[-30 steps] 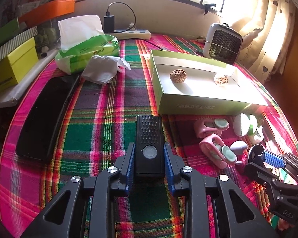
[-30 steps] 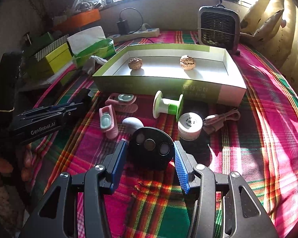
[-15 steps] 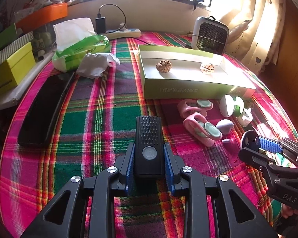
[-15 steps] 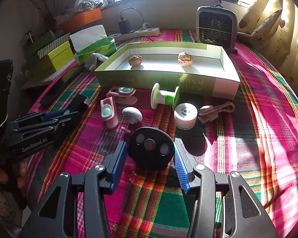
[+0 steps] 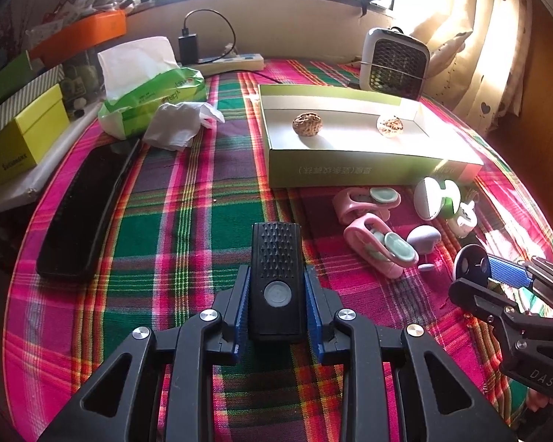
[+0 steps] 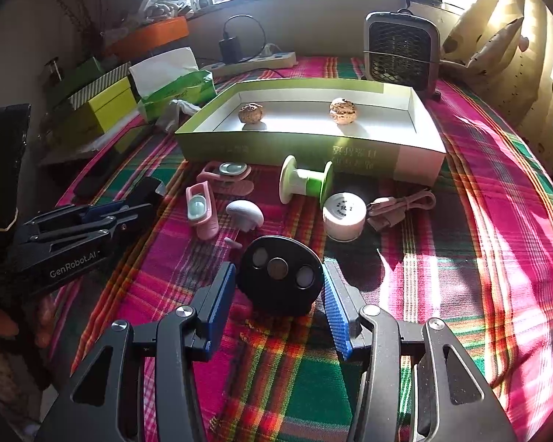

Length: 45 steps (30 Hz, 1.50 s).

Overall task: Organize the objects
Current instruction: 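Lift the black remote with the left gripper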

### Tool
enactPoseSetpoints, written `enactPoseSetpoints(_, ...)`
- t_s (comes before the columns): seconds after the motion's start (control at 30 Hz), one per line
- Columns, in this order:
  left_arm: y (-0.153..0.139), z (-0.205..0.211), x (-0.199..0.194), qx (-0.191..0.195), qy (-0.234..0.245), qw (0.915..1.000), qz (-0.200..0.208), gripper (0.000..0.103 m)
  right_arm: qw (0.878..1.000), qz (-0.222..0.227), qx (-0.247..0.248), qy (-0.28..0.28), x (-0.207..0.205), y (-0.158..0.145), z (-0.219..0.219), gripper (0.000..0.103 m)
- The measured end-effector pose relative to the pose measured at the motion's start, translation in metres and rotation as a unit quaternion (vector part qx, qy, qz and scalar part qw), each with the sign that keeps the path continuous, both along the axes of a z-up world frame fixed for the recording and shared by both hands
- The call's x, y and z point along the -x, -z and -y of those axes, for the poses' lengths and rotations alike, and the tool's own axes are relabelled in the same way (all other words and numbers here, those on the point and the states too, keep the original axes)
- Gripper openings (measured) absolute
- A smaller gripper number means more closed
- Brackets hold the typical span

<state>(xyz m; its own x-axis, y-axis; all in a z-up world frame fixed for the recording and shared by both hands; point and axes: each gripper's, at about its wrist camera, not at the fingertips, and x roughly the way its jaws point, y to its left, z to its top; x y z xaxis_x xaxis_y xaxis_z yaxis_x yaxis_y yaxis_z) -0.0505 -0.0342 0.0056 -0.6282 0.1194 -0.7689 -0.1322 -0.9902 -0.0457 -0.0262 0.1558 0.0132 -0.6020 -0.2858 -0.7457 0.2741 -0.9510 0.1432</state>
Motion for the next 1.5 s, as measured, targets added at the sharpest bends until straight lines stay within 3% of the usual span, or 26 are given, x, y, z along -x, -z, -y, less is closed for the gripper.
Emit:
enactPoseSetpoints(0.73,-0.015,-0.011,-0.009,0.003,0.012,0.9998,-0.018,0.025,1.000,-0.005,0.003,0.002,0.000,-0.005,-0.001,0.048)
enactPoseSetpoints(1.5,-0.042,-0.024,-0.005,0.003,0.027,0.9986,-0.044,0.025,0.999,-0.031,0.013,0.005,0.008,-0.031,-0.012,0.048)
